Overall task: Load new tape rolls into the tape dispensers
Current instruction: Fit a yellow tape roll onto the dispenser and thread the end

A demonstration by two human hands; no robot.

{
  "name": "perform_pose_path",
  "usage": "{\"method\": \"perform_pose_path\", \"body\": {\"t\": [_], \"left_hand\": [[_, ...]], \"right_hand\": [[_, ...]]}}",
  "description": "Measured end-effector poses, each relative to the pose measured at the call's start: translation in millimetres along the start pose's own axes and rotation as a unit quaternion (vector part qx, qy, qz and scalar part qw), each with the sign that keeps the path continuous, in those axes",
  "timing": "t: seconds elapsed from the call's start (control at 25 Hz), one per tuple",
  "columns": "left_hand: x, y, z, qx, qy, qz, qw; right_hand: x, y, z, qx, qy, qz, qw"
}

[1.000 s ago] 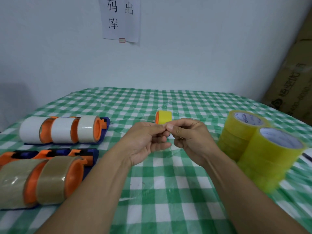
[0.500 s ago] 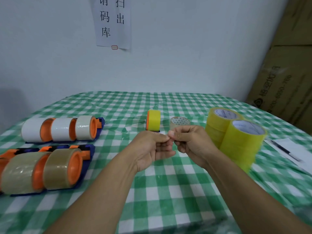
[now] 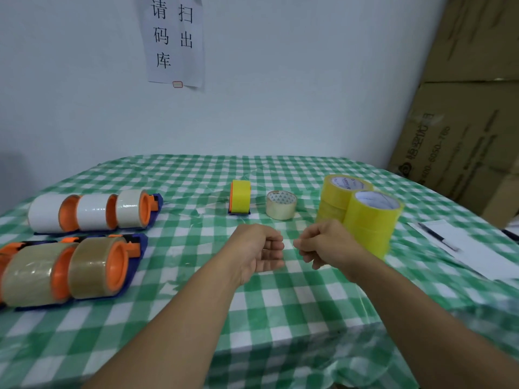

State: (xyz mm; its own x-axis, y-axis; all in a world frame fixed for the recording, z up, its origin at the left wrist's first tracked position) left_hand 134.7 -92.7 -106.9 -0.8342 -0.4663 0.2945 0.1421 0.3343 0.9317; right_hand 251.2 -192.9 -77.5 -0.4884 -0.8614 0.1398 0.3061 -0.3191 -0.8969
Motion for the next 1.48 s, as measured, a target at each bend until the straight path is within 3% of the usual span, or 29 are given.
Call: {"method": "perform_pose_path", "body": {"t": [0.2, 0.52, 0.84, 1.28, 1.48], "left_hand": [[-1, -11, -12, -0.010, -0.001, 0.008, 1.000], [-2, -18, -19, -0.031, 0.006, 0.014, 0.999], [-6, -22, -15, -0.029, 0.010, 0.021, 0.999], [-4, -20, -6, -0.021, 0.015, 0.018, 1.000], [-1, -18, -4, -0.017, 0.013, 0.016, 1.000]], "right_hand": [[15, 8, 23, 0.144, 0.010, -0.062, 0.988], [20, 19, 35, 0.349, -0.001, -0.131, 0.928], [21, 16, 37, 0.428, -0.013, -0.165, 0.889], [17, 13, 34, 0.461, -0.021, -0.171, 0.870], [12, 8, 35, 0.447, 0.002, -0.161, 0.880]]}}
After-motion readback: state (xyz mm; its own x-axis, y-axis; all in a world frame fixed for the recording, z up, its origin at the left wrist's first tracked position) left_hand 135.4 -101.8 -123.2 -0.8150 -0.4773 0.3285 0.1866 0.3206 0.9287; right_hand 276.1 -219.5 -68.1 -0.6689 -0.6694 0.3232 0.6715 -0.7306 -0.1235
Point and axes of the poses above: each hand's wrist, its own x-axis away from the middle knuckle, its own z-axis out of the back of the hand, y = z × x, the point moved 10 cm from there along -x, towards the middle knuckle, and after that the axes turned 10 degrees about -y, right-handed, at the moved point
